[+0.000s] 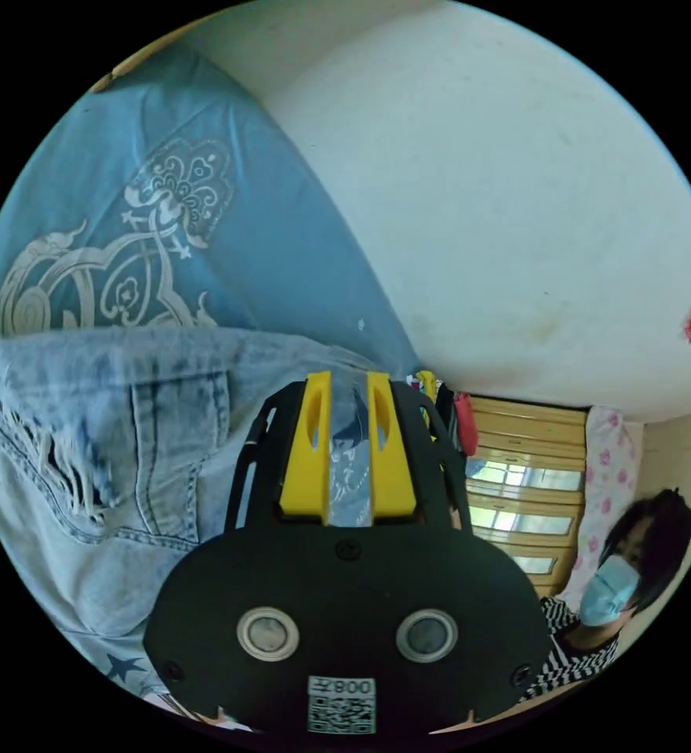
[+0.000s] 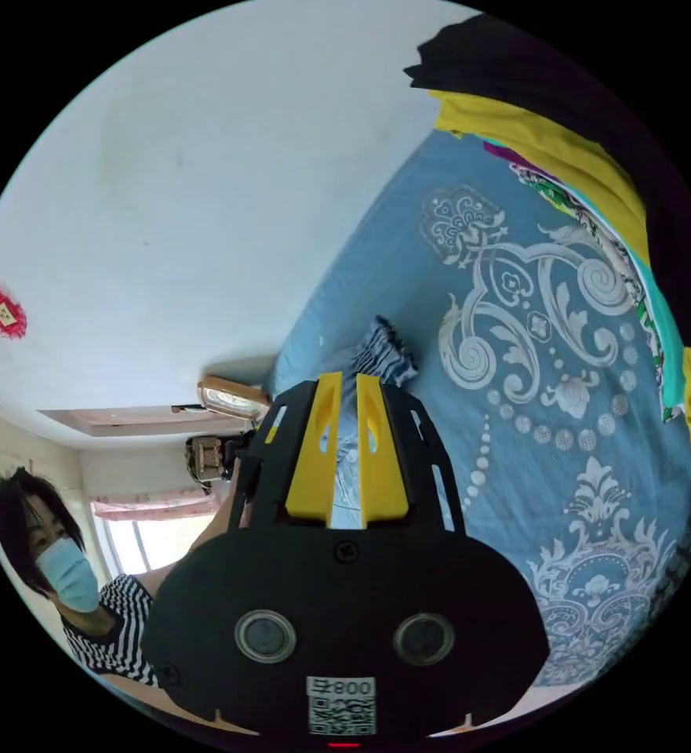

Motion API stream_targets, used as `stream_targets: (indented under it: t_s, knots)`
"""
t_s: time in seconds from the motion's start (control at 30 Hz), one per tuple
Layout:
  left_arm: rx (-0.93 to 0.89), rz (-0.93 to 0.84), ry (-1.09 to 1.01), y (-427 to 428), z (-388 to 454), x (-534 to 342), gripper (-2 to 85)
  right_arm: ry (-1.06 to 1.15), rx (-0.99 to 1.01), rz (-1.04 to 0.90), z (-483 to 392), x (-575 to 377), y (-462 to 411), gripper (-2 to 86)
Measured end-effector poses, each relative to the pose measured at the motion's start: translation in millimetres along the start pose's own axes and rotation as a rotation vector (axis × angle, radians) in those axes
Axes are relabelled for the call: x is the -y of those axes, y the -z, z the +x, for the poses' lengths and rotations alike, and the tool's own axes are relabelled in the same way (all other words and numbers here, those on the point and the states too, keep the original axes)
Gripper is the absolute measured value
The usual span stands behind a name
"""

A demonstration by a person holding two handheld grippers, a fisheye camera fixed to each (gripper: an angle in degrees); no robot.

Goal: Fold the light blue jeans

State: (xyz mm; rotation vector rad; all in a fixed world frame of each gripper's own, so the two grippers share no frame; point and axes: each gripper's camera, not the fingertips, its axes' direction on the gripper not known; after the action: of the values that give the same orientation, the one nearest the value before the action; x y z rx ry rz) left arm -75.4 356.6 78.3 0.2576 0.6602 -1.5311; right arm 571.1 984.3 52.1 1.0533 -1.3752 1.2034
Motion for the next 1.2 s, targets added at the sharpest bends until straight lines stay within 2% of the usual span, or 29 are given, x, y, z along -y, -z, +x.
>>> stream_targets:
  t_s: [0.13, 0.3, 0.47, 0.6, 0.8, 1.03, 1.2]
  knots:
    - [0.136, -0.075, -0.127, -37.5, 0.8, -16.2, 9.8, -0.005, -0.080, -0.068, 13.3, -14.4, -26.7, 7.9]
    - [0.515, -0.350, -0.353, -114.6, -5.3, -50.9, 11.2, -0.024, -0.153, -0.108, 24.9, -4.3, -58.7, 9.1]
    - [0.718, -0.419, -0.482, -169.2, -10.1, -45.5, 7.3, -0.026, -0.239, -0.107, 9.7, 36.2, -93.3, 9.1]
    - [0.714, -0.454, -0.515, -198.7, -15.3, -37.4, 2.6, -0.110, -0.265, -0.112, 18.1, 45.4, -107.9, 6.1]
    - [0.660, -0.463, -0.497, -229.3, -20.7, -29.9, 0.8, -0.134, -0.090, -0.070, 34.3, 42.2, -104.2, 1.1]
    - [0.618, -0.485, -0.587, -251.9, -10.6, -35.5, 0.5, -0.009, 0.020, -0.005, 17.8, 24.0, -64.4, 0.2]
    - [0.563, -0.592, -0.671, -284.6, -8.9, -44.9, 0.7, 0.020, -0.033, 0.042, 21.1, -10.7, -32.8, 0.3]
